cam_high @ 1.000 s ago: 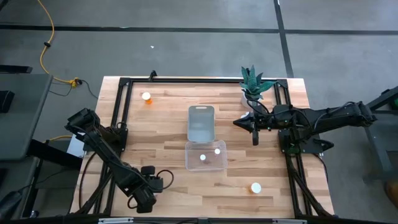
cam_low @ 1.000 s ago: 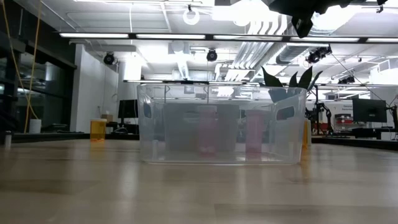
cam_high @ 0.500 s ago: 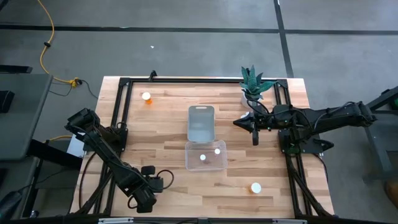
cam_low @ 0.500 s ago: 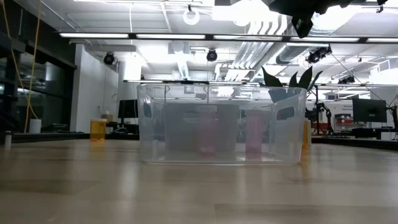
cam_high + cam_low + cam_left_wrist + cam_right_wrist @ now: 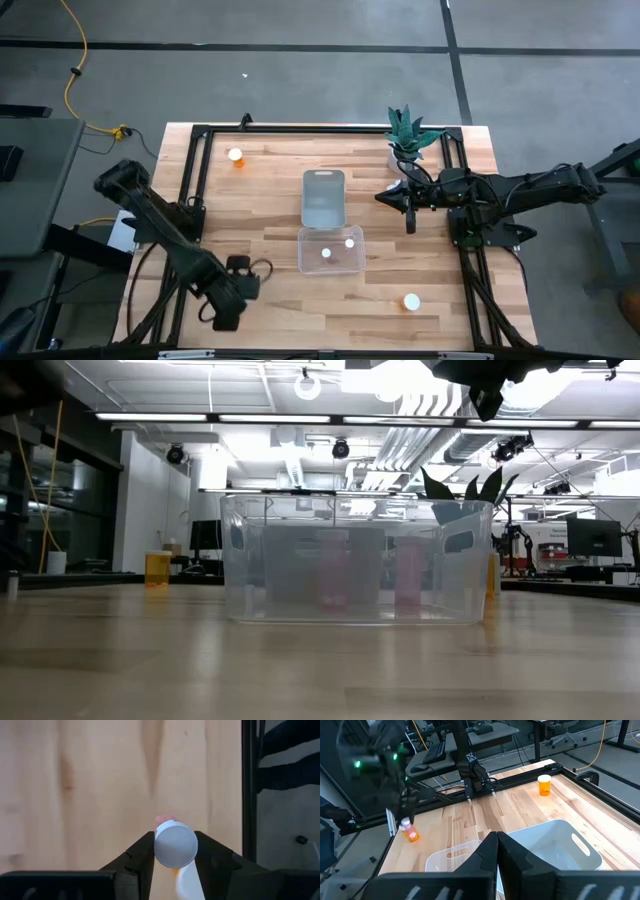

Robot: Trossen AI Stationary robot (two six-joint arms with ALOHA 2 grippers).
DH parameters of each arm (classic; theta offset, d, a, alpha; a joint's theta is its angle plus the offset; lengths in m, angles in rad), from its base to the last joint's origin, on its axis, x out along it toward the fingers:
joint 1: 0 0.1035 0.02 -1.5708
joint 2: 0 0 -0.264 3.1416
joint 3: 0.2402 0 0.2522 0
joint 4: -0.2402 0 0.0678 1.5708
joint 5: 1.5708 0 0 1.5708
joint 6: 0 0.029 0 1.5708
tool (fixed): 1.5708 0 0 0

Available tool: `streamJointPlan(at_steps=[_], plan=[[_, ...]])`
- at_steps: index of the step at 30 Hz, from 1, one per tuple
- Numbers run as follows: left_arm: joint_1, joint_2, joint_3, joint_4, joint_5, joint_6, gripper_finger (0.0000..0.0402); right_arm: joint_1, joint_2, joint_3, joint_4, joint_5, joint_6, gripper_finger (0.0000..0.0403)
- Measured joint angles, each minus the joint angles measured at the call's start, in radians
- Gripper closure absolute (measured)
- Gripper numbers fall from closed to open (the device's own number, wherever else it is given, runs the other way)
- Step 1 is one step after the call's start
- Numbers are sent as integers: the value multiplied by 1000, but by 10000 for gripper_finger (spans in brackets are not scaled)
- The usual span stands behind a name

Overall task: Pick and place medicine bottles into bin by pill shape (circle, oval)
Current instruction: Put the bottom pink pill bottle into the transparent bin

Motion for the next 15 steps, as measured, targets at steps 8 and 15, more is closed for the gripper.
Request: streamJointPlan(at_steps=[8, 15], plan=[[274, -184, 83, -113, 0, 237, 291, 0, 0, 0, -3, -1, 38, 403], [497, -53, 255, -118, 14, 617, 291, 0, 0, 0, -7, -1, 36, 403]])
